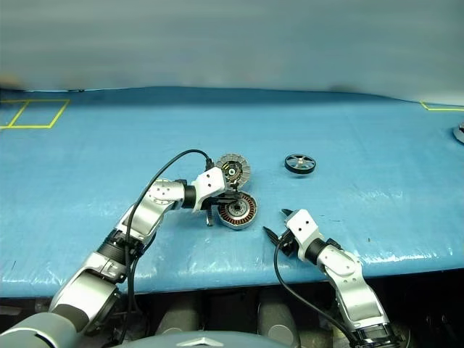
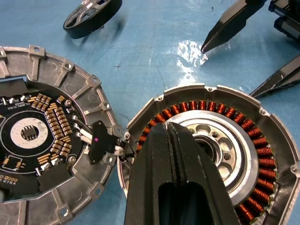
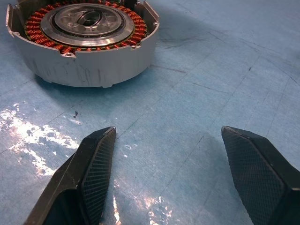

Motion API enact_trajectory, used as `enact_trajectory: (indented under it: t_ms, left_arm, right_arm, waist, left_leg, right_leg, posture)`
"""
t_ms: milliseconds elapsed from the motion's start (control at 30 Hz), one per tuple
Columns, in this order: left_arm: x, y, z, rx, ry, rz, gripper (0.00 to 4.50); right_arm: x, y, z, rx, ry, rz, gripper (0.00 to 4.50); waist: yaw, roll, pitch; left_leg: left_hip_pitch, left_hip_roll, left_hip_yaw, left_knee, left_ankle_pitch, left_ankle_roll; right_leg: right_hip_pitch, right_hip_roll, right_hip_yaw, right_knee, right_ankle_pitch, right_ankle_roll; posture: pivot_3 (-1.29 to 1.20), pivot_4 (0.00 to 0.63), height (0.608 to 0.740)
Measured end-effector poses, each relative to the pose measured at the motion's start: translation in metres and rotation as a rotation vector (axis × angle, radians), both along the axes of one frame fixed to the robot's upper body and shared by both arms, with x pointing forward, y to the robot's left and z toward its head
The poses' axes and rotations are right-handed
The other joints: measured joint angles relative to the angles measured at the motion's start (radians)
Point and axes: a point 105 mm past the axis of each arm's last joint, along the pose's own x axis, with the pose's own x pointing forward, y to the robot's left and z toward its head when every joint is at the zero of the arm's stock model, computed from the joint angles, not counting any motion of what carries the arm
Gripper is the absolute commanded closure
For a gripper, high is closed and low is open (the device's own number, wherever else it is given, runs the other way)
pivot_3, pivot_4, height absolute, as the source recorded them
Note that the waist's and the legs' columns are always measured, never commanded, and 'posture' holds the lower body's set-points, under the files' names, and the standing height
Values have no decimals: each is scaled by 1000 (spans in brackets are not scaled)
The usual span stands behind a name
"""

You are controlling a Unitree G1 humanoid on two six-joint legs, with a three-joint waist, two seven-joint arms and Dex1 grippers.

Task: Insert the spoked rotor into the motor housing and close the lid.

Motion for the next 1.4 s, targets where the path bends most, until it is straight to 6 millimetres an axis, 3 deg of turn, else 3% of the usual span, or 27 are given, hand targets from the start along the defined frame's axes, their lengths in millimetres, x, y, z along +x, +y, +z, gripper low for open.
enact_trajectory:
  t_ms: [533, 1400]
  left_arm:
    - [-7, 0, -3, -8, 45, -43, 4453]
    - [-12, 0, -10, 125, 1, -90, 4453]
  right_arm:
    - [1, 1, -1, 3, 1, 3, 706]
    - [1, 3, -3, 11, 5, -5, 706]
  waist:
    - [-1, 0, 0]
    - [-5, 0, -3]
  left_leg:
    - [0, 0, 0, 0, 0, 0]
    - [2, 0, 0, 0, 0, 0]
  right_leg:
    - [0, 0, 0, 0, 0, 0]
    - [2, 0, 0, 0, 0, 0]
  posture:
    - [0, 150, 740]
    - [0, 150, 740]
